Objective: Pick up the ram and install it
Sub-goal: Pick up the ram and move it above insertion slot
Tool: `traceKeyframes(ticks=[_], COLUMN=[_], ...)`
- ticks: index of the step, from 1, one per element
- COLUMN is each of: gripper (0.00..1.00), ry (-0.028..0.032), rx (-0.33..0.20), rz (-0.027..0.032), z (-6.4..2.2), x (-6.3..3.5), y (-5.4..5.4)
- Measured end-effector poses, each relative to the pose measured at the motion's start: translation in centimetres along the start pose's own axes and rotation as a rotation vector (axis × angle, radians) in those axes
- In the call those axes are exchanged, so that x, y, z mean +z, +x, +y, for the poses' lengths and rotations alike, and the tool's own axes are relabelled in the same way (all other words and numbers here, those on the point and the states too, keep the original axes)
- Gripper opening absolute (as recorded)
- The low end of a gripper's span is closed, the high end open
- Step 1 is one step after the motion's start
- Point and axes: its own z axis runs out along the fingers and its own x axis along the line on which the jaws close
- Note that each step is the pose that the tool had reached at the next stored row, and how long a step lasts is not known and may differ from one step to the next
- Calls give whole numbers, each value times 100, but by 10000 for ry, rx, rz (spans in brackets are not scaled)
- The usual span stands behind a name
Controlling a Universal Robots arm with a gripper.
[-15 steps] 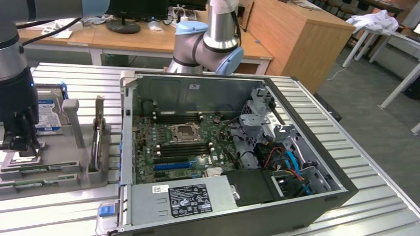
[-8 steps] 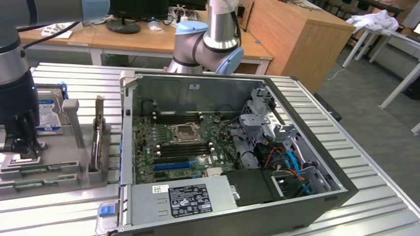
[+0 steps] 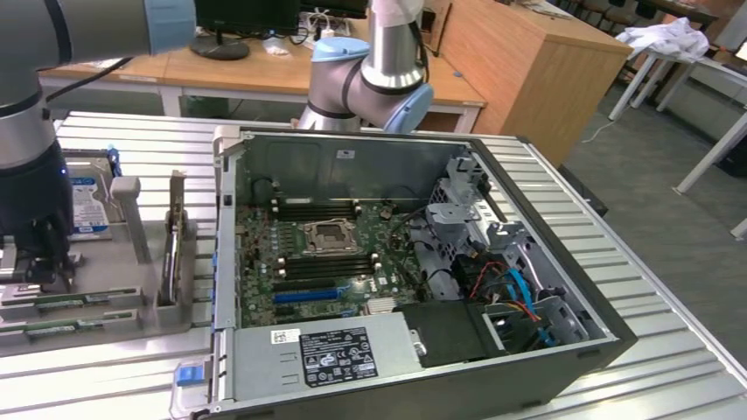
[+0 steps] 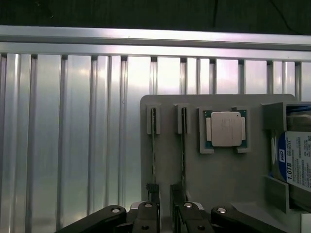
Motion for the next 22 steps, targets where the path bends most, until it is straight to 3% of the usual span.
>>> traceKeyframes(ticks=[12,22], gripper=[24,24], ry=[0,0], rx=[0,0], rz=[-1,-6], z=[-8,-16], x=[211,211], y=[16,83])
